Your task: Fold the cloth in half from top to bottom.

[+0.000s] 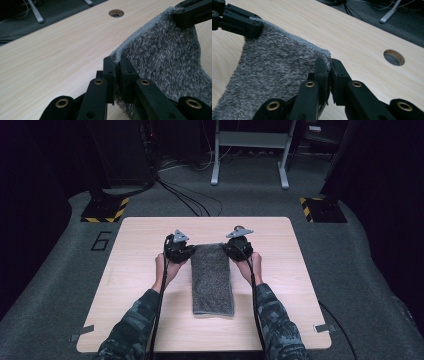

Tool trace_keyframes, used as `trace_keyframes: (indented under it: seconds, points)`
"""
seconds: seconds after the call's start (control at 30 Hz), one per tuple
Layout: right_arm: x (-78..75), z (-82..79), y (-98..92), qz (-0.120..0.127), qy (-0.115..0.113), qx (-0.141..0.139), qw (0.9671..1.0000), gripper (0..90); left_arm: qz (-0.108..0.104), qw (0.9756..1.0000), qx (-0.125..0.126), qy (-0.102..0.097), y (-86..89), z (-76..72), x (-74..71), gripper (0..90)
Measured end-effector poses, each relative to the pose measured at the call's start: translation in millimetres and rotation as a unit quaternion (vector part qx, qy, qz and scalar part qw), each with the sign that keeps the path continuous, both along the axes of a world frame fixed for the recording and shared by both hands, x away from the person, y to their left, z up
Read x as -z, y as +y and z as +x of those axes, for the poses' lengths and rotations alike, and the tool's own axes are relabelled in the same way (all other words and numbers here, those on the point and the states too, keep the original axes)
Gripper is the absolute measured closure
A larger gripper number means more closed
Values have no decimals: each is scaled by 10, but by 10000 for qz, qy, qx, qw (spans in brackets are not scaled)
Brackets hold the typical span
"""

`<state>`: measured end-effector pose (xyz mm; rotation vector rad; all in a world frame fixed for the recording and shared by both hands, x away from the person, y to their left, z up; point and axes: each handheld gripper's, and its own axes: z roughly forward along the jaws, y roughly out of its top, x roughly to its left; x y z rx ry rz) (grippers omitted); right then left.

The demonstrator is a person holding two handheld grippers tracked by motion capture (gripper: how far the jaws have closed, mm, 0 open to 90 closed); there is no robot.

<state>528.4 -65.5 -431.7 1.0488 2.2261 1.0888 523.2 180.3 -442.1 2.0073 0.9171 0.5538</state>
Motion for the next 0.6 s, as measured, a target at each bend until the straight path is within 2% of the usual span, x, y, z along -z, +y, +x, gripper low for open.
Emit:
trace_keyframes:
  seconds: [0.07, 0.2, 0.33, 0.47, 0.6]
  points:
    - [-38, 3, 5, -14, -111, -13, 9999, 844, 72, 9999, 12, -73, -3, -8, -34, 845]
    - [-102, -6, 7, 25, -234, -25, 9997, 844, 2, 9999, 40, -161, 16, -8, -116, 845]
    - [-172, 10, 6, -16, -355, -50, 9994, 844, 84, 9995, 31, -290, 8, -1, -206, 845]
    - [-228, 4, -3, 41, -426, -97, 9990, 843, 24, 9996, 37, -278, 16, -26, -235, 845]
    - [-207, -111, -35, 45, -432, -206, 9988, 842, 0, 9994, 158, -295, 23, -139, -225, 845]
